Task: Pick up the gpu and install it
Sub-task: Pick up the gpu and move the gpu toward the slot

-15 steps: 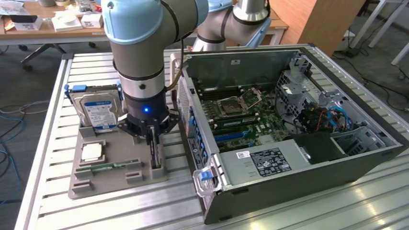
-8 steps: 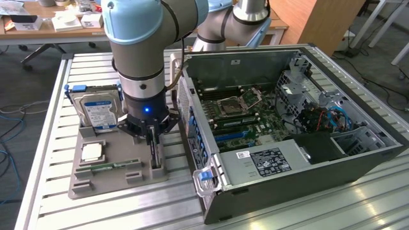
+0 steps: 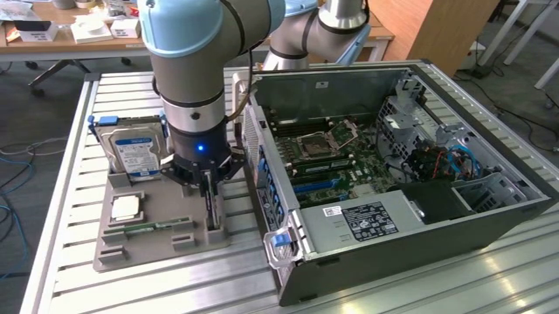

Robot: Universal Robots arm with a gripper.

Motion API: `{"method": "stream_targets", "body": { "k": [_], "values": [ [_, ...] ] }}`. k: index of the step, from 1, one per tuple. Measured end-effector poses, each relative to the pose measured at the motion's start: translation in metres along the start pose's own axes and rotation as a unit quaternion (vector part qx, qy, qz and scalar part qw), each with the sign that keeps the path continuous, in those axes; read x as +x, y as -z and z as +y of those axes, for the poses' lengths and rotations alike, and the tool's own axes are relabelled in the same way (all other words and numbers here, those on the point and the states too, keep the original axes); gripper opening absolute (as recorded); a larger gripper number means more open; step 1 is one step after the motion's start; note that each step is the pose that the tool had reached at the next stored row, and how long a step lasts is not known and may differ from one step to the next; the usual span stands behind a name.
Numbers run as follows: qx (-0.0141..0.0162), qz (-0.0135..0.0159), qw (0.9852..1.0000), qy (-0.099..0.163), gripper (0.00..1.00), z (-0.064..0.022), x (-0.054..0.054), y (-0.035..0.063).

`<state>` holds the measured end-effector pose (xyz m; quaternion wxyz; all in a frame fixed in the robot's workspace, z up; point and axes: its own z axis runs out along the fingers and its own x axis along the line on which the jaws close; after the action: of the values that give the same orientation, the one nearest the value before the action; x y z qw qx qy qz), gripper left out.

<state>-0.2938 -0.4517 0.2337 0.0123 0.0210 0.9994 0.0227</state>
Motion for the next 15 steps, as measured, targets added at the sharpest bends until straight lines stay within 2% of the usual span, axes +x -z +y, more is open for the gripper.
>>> {"method": "stream_targets", "body": {
  "k": [6,12,15],
  "values": [
    [0.0000,0.0000,1.0000,0.000,0.26,0.0007,0.000,0.0140],
    [0.0000,0.0000,1.0000,0.000,0.26,0.0016,-0.001,0.0353],
    [0.0001,0.0000,1.0000,0.000,0.26,0.0042,-0.002,0.0912]
  ]
}}
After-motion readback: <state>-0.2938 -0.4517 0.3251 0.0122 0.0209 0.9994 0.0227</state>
